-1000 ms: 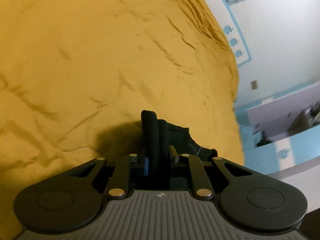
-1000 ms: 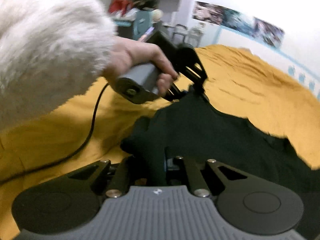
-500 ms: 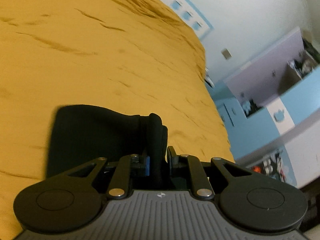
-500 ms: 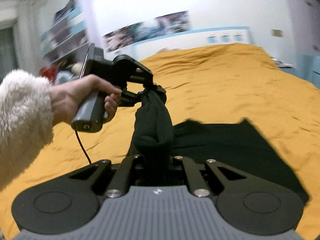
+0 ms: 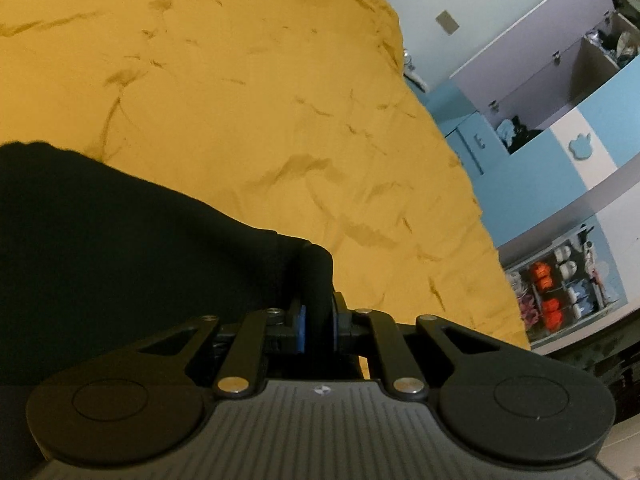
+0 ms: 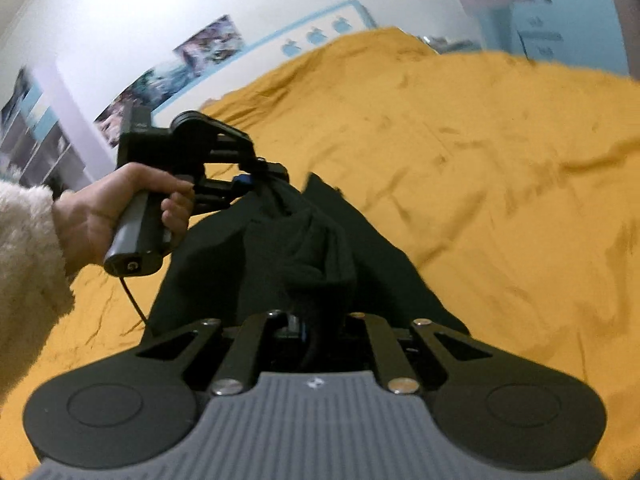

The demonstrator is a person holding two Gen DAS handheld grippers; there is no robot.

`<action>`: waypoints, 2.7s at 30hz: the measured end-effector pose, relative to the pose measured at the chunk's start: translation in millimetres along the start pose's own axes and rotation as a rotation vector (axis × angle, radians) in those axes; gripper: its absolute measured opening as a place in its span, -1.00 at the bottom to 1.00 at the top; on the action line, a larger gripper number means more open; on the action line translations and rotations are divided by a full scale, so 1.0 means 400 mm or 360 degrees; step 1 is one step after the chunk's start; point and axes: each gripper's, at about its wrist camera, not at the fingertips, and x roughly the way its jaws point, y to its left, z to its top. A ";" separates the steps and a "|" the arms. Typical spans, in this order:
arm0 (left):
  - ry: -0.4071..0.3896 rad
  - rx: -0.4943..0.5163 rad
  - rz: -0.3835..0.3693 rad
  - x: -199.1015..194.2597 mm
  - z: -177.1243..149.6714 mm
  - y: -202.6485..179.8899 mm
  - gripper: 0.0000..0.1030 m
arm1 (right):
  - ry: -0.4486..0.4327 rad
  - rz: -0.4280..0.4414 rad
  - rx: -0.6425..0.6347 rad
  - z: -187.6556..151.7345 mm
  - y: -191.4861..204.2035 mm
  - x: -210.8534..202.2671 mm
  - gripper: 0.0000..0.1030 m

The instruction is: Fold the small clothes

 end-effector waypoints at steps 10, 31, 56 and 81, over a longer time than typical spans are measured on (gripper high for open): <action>-0.0006 0.0017 0.0001 0.040 -0.011 -0.049 -0.83 | 0.0028 -0.0018 0.0178 0.000 -0.051 0.000 -0.94; -0.0300 0.0081 -0.0573 -0.489 -0.195 0.153 -0.78 | -0.0049 0.0144 -0.0538 0.234 0.086 0.040 -0.21; -0.0180 -0.0247 -0.0176 -0.521 -0.499 0.255 -0.50 | 0.0285 0.0128 -0.0290 0.395 0.058 0.562 -0.95; -0.0103 -0.0484 -0.0419 -0.454 -0.530 0.332 -0.32 | 0.0426 0.0327 0.0148 0.143 -0.211 -0.010 0.06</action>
